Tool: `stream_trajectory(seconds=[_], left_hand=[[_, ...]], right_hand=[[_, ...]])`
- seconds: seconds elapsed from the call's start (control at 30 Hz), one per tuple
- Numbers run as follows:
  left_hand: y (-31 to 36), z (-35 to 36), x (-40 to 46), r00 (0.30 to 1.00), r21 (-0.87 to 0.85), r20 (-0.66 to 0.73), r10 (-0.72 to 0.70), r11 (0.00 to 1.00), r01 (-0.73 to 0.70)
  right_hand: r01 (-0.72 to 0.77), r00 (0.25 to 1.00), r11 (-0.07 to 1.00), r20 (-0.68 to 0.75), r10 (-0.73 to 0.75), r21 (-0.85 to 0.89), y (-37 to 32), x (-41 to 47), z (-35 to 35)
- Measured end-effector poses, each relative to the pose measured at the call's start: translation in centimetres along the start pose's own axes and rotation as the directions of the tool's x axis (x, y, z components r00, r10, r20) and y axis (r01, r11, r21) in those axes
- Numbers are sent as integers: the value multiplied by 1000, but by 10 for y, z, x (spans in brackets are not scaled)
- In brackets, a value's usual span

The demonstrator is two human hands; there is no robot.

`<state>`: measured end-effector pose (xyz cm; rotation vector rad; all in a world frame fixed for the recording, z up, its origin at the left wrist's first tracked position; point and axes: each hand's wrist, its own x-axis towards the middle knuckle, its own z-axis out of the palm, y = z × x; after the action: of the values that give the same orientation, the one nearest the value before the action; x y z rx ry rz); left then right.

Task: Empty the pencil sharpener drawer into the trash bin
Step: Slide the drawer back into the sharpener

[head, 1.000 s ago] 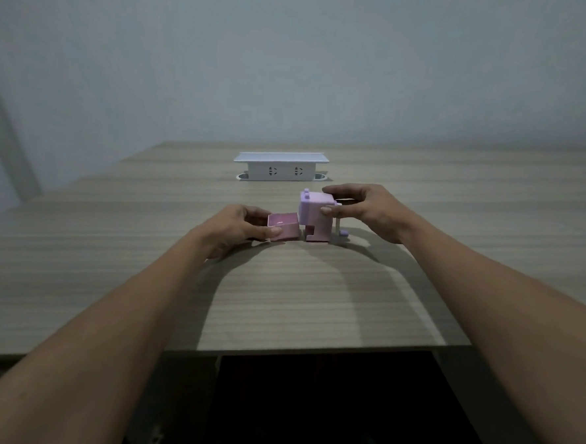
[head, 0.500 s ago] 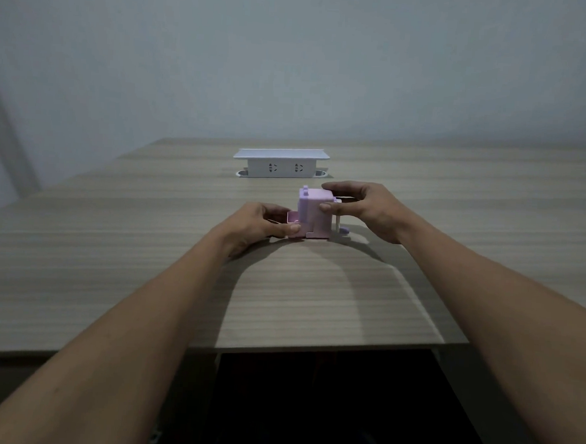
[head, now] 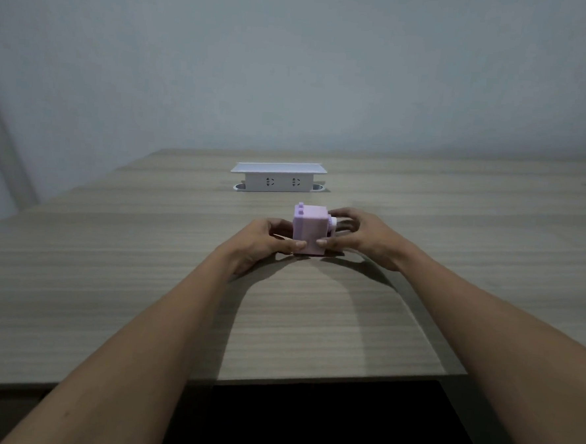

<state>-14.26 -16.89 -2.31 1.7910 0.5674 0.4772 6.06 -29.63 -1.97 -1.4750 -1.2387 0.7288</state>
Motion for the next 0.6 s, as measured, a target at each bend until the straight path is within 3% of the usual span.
stream_trajectory(seconds=[0.6], left_hand=[[22, -50, 139, 999, 44, 6, 50, 998, -50]], right_hand=[[63, 994, 998, -91, -61, 19, 5, 127, -39]])
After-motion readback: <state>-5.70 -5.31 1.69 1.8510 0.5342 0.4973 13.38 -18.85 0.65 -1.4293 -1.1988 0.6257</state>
